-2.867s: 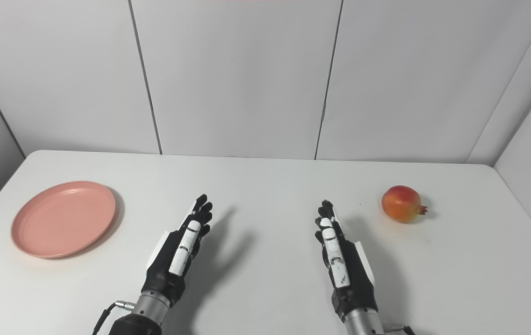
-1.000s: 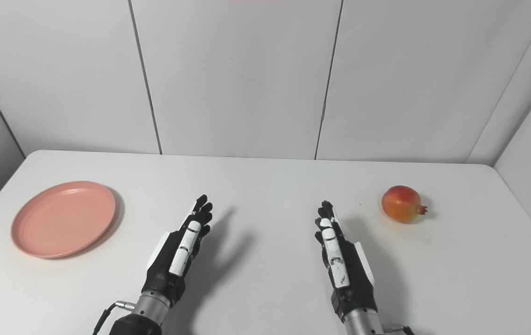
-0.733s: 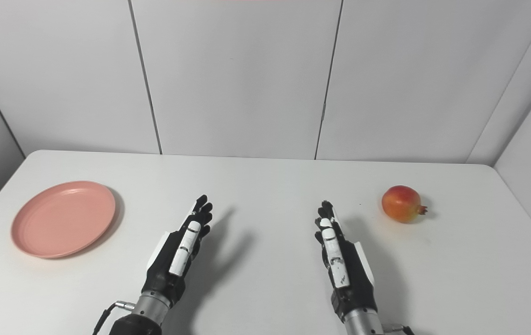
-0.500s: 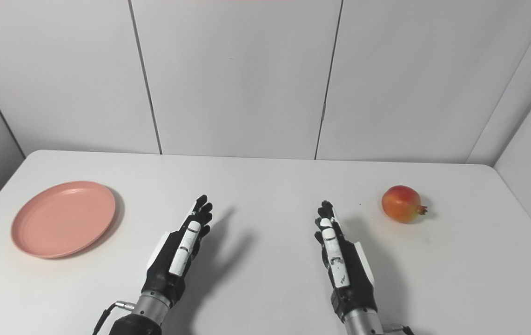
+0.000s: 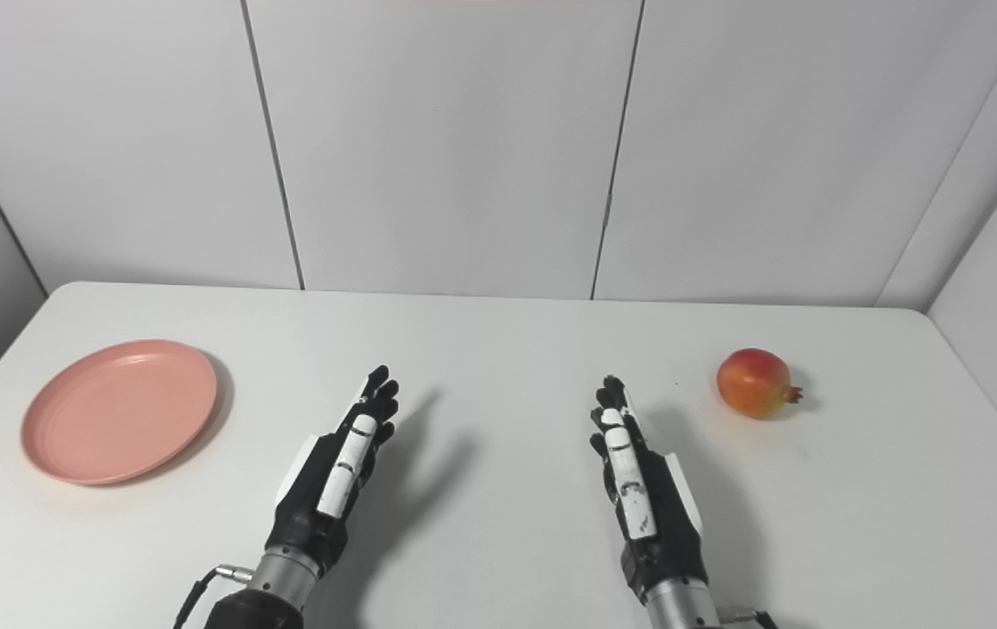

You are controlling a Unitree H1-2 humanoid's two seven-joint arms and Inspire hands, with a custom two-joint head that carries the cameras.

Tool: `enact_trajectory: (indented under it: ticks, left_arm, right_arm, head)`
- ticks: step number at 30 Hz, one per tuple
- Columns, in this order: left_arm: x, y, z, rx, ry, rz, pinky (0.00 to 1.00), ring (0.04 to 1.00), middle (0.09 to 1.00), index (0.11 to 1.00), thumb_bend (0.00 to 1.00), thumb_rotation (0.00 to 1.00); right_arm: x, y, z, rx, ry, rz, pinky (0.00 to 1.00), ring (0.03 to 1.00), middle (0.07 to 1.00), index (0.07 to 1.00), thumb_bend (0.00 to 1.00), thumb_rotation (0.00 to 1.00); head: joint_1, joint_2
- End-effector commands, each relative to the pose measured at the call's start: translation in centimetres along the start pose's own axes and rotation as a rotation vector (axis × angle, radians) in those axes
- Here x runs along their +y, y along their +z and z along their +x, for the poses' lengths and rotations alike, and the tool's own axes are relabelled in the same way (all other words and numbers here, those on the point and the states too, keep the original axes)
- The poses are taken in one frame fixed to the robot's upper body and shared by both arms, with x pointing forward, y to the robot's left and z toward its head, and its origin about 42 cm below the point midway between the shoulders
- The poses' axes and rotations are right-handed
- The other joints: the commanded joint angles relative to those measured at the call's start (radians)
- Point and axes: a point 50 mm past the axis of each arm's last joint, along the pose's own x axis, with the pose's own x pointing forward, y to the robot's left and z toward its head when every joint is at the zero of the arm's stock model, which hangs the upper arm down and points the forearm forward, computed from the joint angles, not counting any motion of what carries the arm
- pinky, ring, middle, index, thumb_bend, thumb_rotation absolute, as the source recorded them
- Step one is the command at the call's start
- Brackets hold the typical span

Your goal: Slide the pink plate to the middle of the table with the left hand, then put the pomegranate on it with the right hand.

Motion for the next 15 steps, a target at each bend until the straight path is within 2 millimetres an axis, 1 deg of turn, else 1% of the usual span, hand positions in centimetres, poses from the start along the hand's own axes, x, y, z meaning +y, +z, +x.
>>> enact_trajectory:
  ticks: [1,7,15]
  left_arm:
    - [-0.43,1.68,0.93,-0.073,-0.019,-0.004,1.0,1.0,1.0,1.0,0.45,1.0]
    - [-0.49,1.7,0.94,-0.074,-0.017,-0.002,1.0,1.0,1.0,1.0,0.44,1.0]
    - [-0.46,1.66,0.95,-0.072,-0.021,0.0,1.0,1.0,1.0,1.0,0.46,1.0]
  right_arm:
    - [0.24,1.46,0.74,-0.075,0.018,0.002,1.0,0.998,1.0,1.0,0.35,1.0]
    - [0.2,1.45,0.74,-0.078,0.019,-0.005,1.0,0.996,1.0,1.0,0.35,1.0]
    - [0.31,1.47,0.73,-0.075,0.019,0.002,1.0,0.996,1.0,1.0,0.35,1.0]
  head:
    - [0.001,0.001]
    - [0.001,0.001]
    - [0.002,0.002]
